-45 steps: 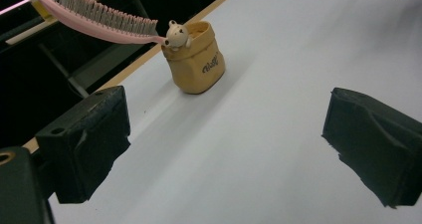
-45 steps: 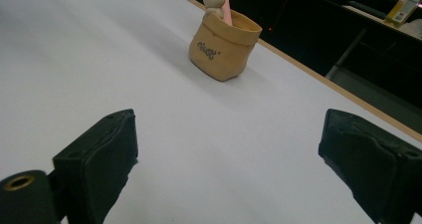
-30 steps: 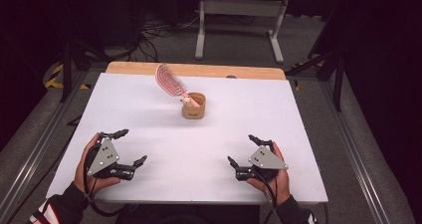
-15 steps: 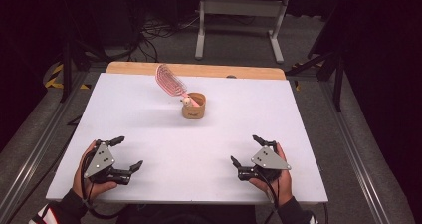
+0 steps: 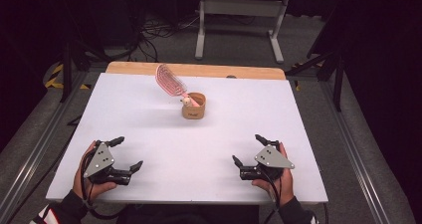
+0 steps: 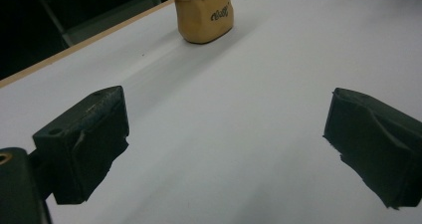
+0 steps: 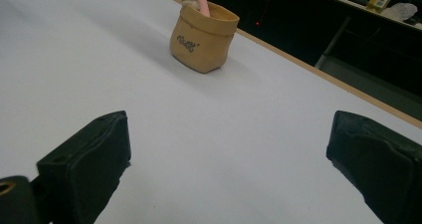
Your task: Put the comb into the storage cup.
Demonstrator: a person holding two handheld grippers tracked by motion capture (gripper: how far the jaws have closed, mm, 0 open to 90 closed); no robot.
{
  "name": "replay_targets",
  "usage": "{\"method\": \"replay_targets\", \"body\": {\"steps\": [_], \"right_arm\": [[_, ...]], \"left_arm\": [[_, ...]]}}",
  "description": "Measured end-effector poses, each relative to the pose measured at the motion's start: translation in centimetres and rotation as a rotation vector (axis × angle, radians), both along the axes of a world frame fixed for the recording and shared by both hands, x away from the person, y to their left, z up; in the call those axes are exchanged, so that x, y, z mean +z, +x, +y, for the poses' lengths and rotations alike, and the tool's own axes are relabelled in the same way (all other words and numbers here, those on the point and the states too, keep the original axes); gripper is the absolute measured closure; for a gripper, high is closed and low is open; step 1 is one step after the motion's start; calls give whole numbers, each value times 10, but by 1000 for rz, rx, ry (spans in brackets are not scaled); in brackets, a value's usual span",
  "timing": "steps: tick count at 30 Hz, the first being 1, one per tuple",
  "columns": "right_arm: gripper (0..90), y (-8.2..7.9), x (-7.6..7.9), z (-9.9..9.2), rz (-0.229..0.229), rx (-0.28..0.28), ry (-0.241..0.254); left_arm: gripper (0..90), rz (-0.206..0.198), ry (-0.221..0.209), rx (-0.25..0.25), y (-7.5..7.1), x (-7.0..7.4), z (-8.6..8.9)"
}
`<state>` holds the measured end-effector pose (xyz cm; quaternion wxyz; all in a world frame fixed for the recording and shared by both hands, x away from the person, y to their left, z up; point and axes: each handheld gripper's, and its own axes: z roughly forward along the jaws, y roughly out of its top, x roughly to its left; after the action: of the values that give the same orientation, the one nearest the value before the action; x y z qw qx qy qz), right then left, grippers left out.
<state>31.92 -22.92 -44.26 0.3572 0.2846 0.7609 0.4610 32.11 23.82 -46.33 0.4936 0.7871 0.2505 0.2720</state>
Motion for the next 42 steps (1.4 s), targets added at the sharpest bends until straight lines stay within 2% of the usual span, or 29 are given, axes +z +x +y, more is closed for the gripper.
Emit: {"method": "replay_targets", "body": {"steps": [14, 25, 42], "right_arm": [[43, -3, 0, 7, -3, 5, -24], [43, -2, -4, 6, 17, 6, -31], [46, -1, -6, 7, 16, 2, -46]], "left_arm": [[51, -5, -7, -9, -2, 2, 2], [54, -3, -12, -8, 1, 1, 0], [54, 1, -11, -3, 5, 1, -1]]}}
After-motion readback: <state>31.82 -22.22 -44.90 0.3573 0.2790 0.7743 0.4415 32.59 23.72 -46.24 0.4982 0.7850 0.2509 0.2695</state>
